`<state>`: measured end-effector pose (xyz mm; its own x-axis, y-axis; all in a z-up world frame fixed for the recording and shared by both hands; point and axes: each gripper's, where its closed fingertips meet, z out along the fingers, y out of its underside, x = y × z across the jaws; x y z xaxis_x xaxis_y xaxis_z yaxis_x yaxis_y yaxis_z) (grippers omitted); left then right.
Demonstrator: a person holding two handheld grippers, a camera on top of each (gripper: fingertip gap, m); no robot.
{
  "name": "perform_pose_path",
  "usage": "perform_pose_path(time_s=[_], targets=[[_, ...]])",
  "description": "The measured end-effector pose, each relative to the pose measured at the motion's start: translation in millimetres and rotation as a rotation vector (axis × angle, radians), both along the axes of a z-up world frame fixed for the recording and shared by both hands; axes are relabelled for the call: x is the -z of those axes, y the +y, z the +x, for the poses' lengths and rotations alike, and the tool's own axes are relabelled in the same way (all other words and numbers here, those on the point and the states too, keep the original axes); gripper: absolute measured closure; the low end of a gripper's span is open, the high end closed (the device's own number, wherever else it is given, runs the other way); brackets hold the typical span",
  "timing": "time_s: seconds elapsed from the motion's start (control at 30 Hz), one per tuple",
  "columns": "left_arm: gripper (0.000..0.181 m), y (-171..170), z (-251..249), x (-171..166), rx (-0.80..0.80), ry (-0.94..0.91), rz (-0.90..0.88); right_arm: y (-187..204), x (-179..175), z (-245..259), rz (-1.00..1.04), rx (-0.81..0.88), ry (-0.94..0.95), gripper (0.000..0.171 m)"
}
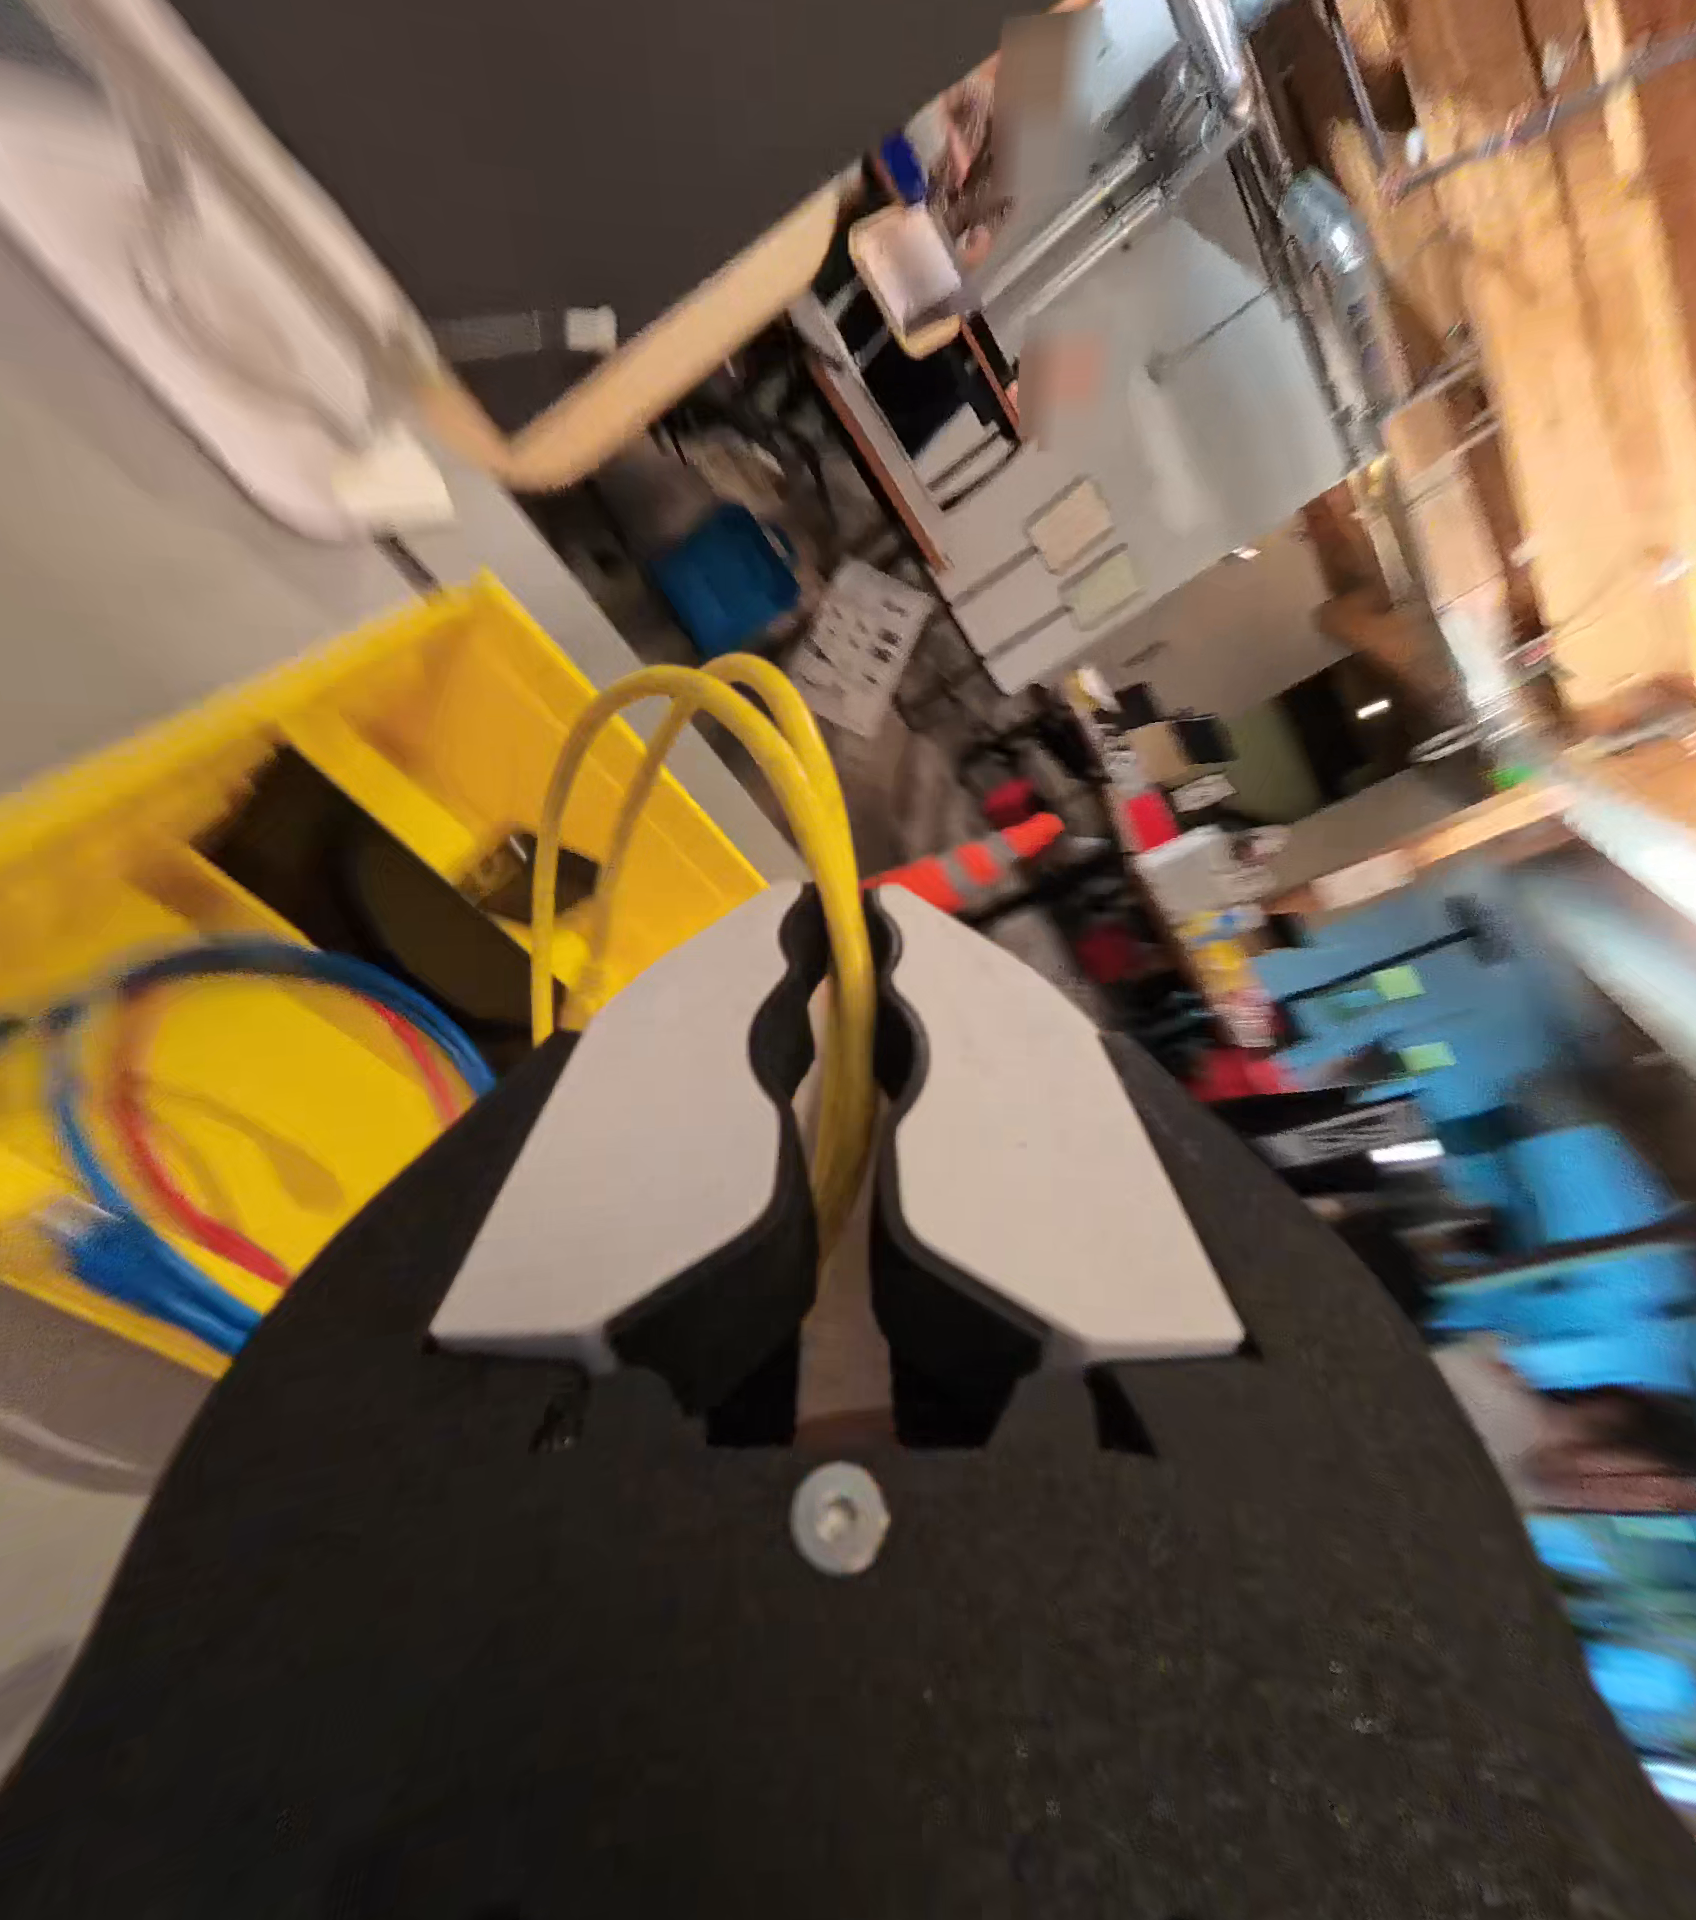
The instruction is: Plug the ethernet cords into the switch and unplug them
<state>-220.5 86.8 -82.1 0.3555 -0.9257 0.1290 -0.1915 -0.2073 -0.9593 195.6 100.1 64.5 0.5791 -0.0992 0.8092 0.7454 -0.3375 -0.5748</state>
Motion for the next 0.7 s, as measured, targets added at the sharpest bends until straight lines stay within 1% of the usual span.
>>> perform_pose_path(time_s=[0.03,0.07,0.13,0.23,0.33,0.43,0.5,0.57,0.6,0.63,0.7], targets=[[0.157,-1.9,0.7,-4.0,0.013,-0.025,-0.026,7.8,16.6,2.1,-0.063,0.018,-0.135,0.164],[0.157,-2.4,0.5,-5.4,0.013,-0.026,-0.024,15.6,38.5,0.0,-0.135,0.018,-0.219,0.164],[0.157,-1.6,-1.1,-3.2,-0.001,0.010,0.027,27.4,87.4,-13.5,-0.268,-0.027,-0.259,0.164],[0.157,-4.4,0.3,1.1,0.011,0.029,0.040,31.3,141.7,-28.9,-0.417,-0.074,-0.198,0.164],[0.157,-8.9,4.4,9.9,0.046,0.038,-0.011,27.0,175.5,-34.8,-0.603,-0.108,-0.013,0.163],[0.156,-10.2,6.8,20.0,0.065,0.077,-0.010,21.0,188.2,-42.7,-0.740,-0.151,0.293,0.161],[0.154,-12.1,9.4,23.8,0.085,0.089,-0.029,26.0,187.1,-48.8,-0.757,-0.189,0.476,0.146],[0.152,-17.7,12.5,21.7,0.129,0.051,-0.103,27.3,185.2,-56.3,-0.780,-0.221,0.674,0.129],[0.151,-19.5,13.1,18.6,0.148,0.022,-0.141,26.2,183.0,-57.5,-0.790,-0.219,0.749,0.122],[0.150,-17.8,11.8,15.3,0.147,0.000,-0.157,24.6,179.1,-59.3,-0.785,-0.220,0.808,0.120],[0.149,-5.5,4.2,7.1,0.102,-0.039,-0.142,18.0,167.8,-61.3,-0.740,-0.221,0.866,0.119]])
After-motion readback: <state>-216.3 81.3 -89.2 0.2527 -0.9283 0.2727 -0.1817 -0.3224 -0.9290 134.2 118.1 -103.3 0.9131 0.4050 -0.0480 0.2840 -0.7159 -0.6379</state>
